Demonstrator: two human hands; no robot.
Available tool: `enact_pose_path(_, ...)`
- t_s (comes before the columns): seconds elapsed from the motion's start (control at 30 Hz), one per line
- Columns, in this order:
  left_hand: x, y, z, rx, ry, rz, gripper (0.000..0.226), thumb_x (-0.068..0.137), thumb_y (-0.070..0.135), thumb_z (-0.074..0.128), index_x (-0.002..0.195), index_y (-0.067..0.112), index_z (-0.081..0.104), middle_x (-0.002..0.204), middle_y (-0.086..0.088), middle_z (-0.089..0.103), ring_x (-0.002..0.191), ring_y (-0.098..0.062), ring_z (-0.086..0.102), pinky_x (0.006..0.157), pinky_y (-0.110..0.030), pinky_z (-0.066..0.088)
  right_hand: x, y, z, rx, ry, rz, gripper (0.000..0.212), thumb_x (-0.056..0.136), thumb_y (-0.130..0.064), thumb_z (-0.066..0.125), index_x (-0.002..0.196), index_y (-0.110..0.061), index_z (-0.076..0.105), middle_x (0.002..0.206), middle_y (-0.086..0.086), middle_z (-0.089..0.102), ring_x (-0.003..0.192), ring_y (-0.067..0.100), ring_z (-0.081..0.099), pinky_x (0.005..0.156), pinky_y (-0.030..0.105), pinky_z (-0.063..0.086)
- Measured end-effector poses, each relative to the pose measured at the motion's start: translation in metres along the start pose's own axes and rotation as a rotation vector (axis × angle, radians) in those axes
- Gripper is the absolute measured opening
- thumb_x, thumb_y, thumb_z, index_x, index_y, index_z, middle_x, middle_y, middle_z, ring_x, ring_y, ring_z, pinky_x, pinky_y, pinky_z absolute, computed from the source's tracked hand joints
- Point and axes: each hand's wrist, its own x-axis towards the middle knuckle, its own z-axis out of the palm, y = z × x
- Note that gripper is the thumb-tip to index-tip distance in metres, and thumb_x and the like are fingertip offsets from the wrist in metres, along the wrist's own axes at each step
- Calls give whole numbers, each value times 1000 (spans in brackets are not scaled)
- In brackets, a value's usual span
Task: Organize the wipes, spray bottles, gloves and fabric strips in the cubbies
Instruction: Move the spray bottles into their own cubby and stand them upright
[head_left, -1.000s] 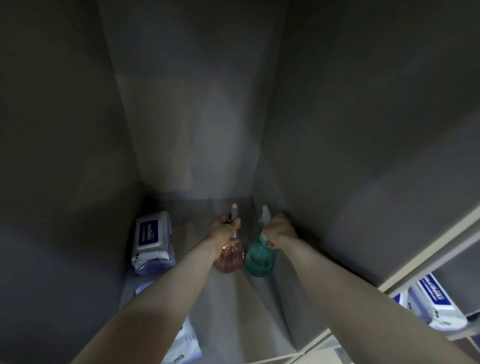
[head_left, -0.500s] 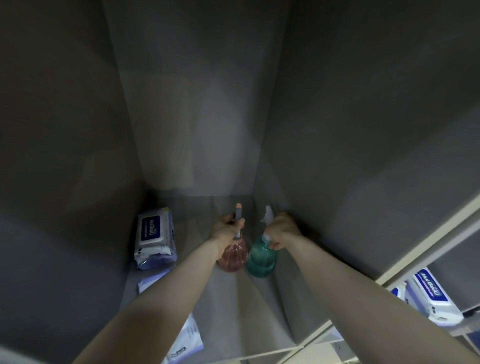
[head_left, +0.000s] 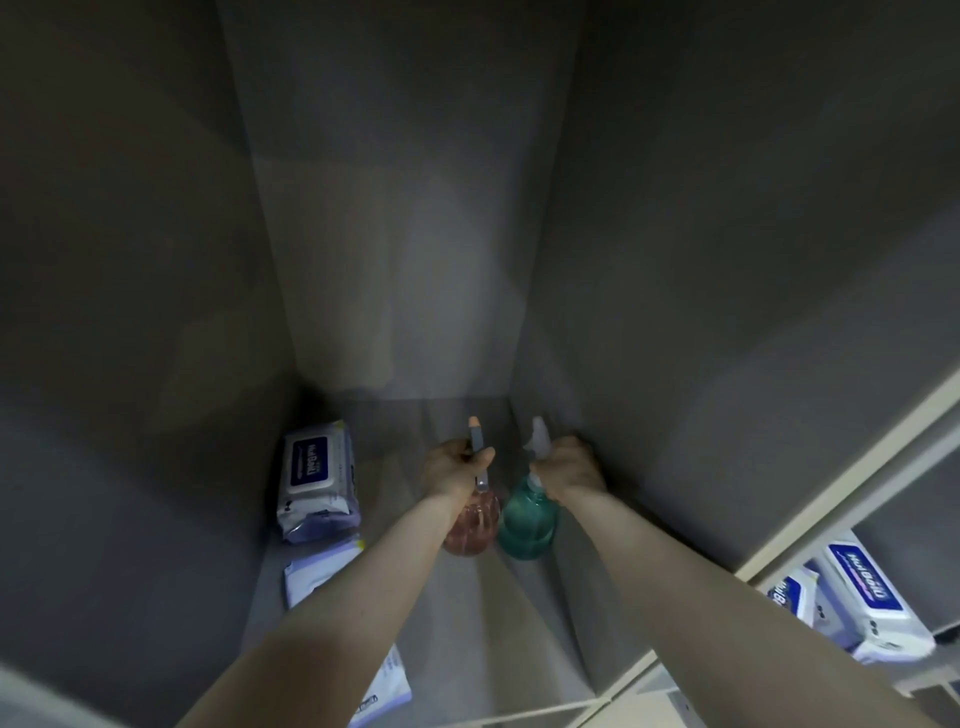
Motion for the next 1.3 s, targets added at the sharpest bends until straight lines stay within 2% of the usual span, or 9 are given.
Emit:
enact_pose_path(0.23, -12, 12, -3, 193, 84, 118, 32, 84, 22, 70, 110, 5, 64, 104, -13, 68, 99, -26, 63, 87, -31, 48, -19, 0, -7, -4, 23, -80, 39, 87, -28, 63, 122, -14, 57, 122, 10, 63, 111, 27, 61, 86, 28, 48)
enact_pose_path(0.4, -44, 34, -20, 339, 3, 293, 36, 81, 23, 71, 116, 18, 64, 113, -2, 67, 108, -23, 64, 95, -34, 49, -65, -3, -24, 94, 96, -302, 55, 85, -27, 67, 136, -19, 47, 128, 3, 62, 117, 22, 58, 93, 27, 45)
enact_pose_path(0.6, -131, 43, -58, 822, 34, 607, 50, 88, 34, 62, 136, 31, 47, 146, 2, 35, 127, -21, 49, 102, -36, 43, -135, 32, -57, 184, -169, -373, 52, 79, -37, 72, 128, -25, 57, 128, -1, 62, 117, 12, 58, 107, 33, 42)
enact_pose_path(0.73, -173, 38, -58, 756, -35, 709, 43, 86, 31, 65, 127, 29, 57, 137, 9, 45, 110, -11, 57, 93, -30, 47, -178, 62, -78, 302, -181, -344, 38, 78, -33, 75, 115, -27, 65, 112, 3, 70, 101, 13, 67, 99, 36, 50)
enact_pose_path(0.83, -200, 31, -47, 534, -168, 728, 29, 83, 21, 70, 111, 28, 68, 111, 10, 64, 88, -4, 64, 86, -29, 53, -205, 80, -97, 347, -126, -328, 28, 81, -28, 73, 108, -29, 66, 104, -1, 72, 96, 10, 68, 92, 27, 53)
enact_pose_path(0.93, -227, 25, -26, 446, -364, 655, 25, 84, 17, 69, 107, 25, 70, 102, 9, 71, 87, 2, 65, 81, -12, 51, -218, 96, -115, 383, -68, -311, 28, 80, -27, 74, 107, -27, 66, 101, -4, 72, 89, 6, 68, 80, 20, 51)
enact_pose_path(1.0, -241, 22, -9, 462, -444, 666, 24, 85, 21, 68, 108, 28, 69, 101, 13, 70, 89, 6, 63, 83, -15, 51, -223, 103, -126, 396, -34, -298, 29, 81, -28, 74, 108, -27, 66, 98, -5, 73, 86, 3, 68, 75, 16, 49)
enact_pose_path(1.2, -263, 21, 43, 508, -469, 706, 33, 90, 24, 60, 119, 38, 61, 111, 21, 62, 96, 7, 59, 86, -23, 50, -213, 135, -162, 376, 28, -295, 21, 81, -27, 73, 94, -42, 65, 91, -9, 74, 90, 5, 69, 91, 38, 54)
enact_pose_path(1.3, -267, 12, 78, 460, -500, 700, 38, 89, 22, 60, 111, 51, 55, 114, 22, 59, 95, 8, 58, 84, -20, 50, -197, 160, -185, 379, 53, -300, 27, 82, -23, 72, 99, -42, 64, 89, -12, 73, 92, 2, 68, 95, 35, 51)
